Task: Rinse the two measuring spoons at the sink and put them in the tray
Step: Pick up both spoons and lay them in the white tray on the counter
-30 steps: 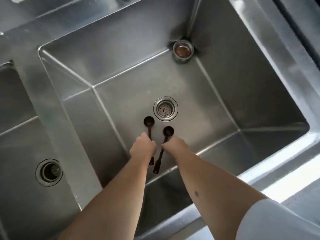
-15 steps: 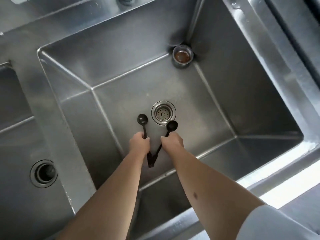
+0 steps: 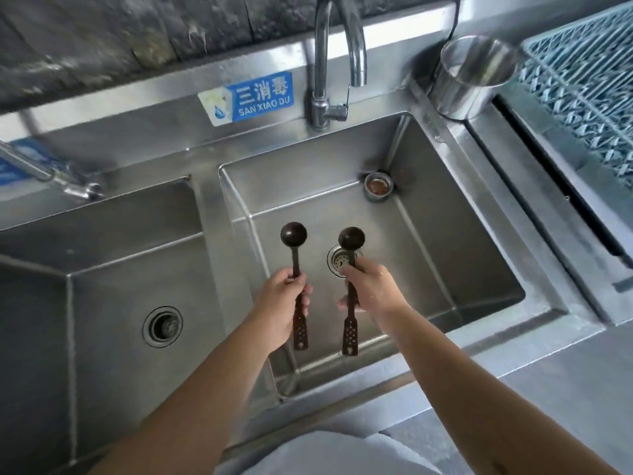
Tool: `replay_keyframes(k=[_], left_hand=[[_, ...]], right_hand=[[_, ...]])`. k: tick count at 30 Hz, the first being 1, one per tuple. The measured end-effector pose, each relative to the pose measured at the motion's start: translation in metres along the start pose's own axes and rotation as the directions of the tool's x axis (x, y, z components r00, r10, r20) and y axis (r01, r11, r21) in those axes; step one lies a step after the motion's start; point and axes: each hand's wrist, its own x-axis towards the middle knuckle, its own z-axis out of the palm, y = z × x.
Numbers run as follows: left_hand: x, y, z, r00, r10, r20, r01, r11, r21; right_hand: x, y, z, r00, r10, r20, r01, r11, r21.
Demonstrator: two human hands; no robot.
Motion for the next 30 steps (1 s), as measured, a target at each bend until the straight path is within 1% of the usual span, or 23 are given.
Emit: replay_keyframes(k=[2, 3, 5, 7, 9, 12, 14, 16, 17, 18, 19, 20, 21, 22, 24, 26, 28, 30], left_hand=[[-0.011, 0.005, 0.0, 1.0, -0.002, -0.026, 0.001, 0.998, -0.067], [-0.015, 0.008, 0.0, 0.999, -0.005, -0.037, 0.001, 0.996, -0.093], [-0.024, 0.012, -0.001, 0.999, -0.013, -0.045, 0.006, 0.988, -0.155], [-0.032, 0.014, -0.002, 0.999, 0.014, -0.039, -0.02, 0.986, -0.166], [-0.039, 0.013, -0.003, 0.996, 0.078, -0.036, -0.081, 0.994, -0.07], [-0.05, 0.012, -0.006, 0.984, 0.155, -0.089, -0.146, 0.984, 0.101], [-0.055, 0.012, -0.007, 0.975, 0.196, -0.106, -0.182, 0.975, 0.128], [-0.056, 0.014, -0.008, 0.97, 0.223, -0.095, -0.209, 0.968, 0.14], [-0.057, 0.015, -0.009, 0.974, 0.203, -0.099, -0.188, 0.972, 0.144], [-0.056, 0.015, -0.011, 0.984, 0.134, -0.116, -0.118, 0.984, 0.134], [-0.056, 0.015, -0.012, 0.991, 0.019, -0.13, -0.007, 0.995, 0.097], [-0.055, 0.015, -0.013, 0.984, -0.111, -0.136, 0.119, 0.991, 0.055], [-0.056, 0.013, -0.015, 0.969, -0.203, -0.143, 0.212, 0.976, 0.045], [-0.056, 0.011, -0.016, 0.96, -0.24, -0.147, 0.251, 0.966, 0.065], [-0.056, 0.01, -0.016, 0.963, -0.235, -0.135, 0.251, 0.961, 0.117], [-0.062, 0.008, -0.014, 0.969, -0.214, -0.123, 0.232, 0.959, 0.164], [-0.068, 0.004, -0.014, 0.975, -0.194, -0.108, 0.211, 0.959, 0.19], [-0.077, 0.002, -0.014, 0.982, -0.173, -0.082, 0.186, 0.961, 0.207]], right_hand=[[-0.014, -0.003, 0.005, 1.0, -0.016, 0.0, 0.015, 0.979, 0.206], [-0.018, -0.004, 0.008, 1.0, -0.024, -0.011, 0.026, 0.964, 0.264], [-0.025, -0.005, 0.009, 0.998, -0.044, -0.035, 0.053, 0.947, 0.318], [-0.029, -0.007, 0.01, 0.996, -0.066, -0.065, 0.085, 0.933, 0.349], [-0.034, -0.008, 0.01, 0.987, -0.127, -0.093, 0.15, 0.94, 0.306], [-0.043, -0.007, 0.011, 0.954, -0.274, -0.123, 0.288, 0.949, 0.126], [-0.048, -0.006, 0.013, 0.925, -0.352, -0.145, 0.361, 0.932, 0.042], [-0.053, -0.004, 0.015, 0.897, -0.412, -0.161, 0.407, 0.911, -0.059], [-0.055, -0.004, 0.017, 0.895, -0.41, -0.173, 0.392, 0.911, -0.13], [-0.055, -0.003, 0.016, 0.911, -0.368, -0.185, 0.335, 0.923, -0.188], [-0.055, -0.003, 0.017, 0.948, -0.256, -0.19, 0.221, 0.957, -0.191], [-0.056, -0.003, 0.017, 0.978, -0.113, -0.173, 0.087, 0.985, -0.147], [-0.058, -0.002, 0.016, 0.987, -0.003, -0.162, -0.018, 0.991, -0.129], [-0.058, 0.001, 0.015, 0.987, 0.031, -0.16, -0.055, 0.987, -0.15], [-0.06, 0.002, 0.014, 0.986, 0.009, -0.169, -0.042, 0.98, -0.195], [-0.067, 0.006, 0.014, 0.984, 0.0, -0.177, -0.033, 0.982, -0.186], [-0.073, 0.012, 0.012, 0.983, 0.001, -0.186, -0.029, 0.988, -0.152], [-0.08, 0.019, 0.011, 0.98, 0.015, -0.196, -0.031, 0.996, -0.08]])
